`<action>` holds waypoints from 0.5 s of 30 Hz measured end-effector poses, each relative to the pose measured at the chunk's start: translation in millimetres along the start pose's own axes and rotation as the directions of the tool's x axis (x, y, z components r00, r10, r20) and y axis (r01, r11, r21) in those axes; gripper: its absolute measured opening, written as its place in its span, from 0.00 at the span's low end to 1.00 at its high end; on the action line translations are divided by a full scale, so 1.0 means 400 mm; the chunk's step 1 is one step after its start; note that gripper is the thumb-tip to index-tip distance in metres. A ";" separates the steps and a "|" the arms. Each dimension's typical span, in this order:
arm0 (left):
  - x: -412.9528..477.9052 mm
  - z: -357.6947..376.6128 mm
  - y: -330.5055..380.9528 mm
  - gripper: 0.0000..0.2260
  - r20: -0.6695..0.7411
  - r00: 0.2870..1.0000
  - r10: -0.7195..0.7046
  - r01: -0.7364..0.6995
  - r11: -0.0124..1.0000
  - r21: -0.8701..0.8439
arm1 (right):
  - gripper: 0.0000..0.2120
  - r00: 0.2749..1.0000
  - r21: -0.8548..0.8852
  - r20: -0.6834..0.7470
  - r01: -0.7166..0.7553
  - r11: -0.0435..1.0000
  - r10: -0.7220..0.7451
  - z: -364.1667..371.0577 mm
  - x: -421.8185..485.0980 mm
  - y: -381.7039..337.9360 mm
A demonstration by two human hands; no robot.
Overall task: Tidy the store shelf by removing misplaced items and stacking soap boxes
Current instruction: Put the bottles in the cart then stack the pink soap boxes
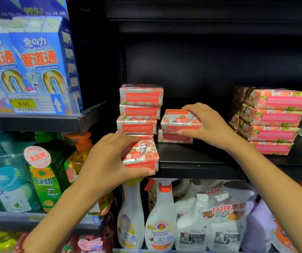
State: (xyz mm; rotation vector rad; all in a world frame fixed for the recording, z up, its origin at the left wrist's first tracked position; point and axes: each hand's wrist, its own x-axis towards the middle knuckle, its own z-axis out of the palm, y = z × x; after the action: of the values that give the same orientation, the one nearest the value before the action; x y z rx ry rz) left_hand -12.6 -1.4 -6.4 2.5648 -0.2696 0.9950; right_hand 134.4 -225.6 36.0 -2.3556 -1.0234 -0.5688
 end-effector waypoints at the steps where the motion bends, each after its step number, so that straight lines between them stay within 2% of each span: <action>1: -0.002 0.000 0.002 0.37 -0.014 1.000 0.004 -0.004 1.000 -0.021 | 0.28 1.000 -0.009 0.025 0.003 1.000 -0.003 0.007 0.013 0.005; 6: -0.006 -0.002 0.008 0.37 -0.051 0.999 0.012 -0.014 0.999 -0.031 | 0.29 0.994 -0.033 0.112 -0.008 0.999 0.012 0.035 0.054 0.026; 15: -0.004 0.004 0.021 0.38 -0.086 0.996 0.014 -0.017 0.999 -0.035 | 0.33 0.991 -0.070 0.121 -0.043 0.997 0.051 0.036 0.054 0.019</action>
State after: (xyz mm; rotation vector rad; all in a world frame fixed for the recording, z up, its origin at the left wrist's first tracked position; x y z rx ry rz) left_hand -15.4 -9.5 -6.3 2.4844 -0.2813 1.0930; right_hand 156.5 -209.7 34.5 -2.4931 -1.0140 -0.4516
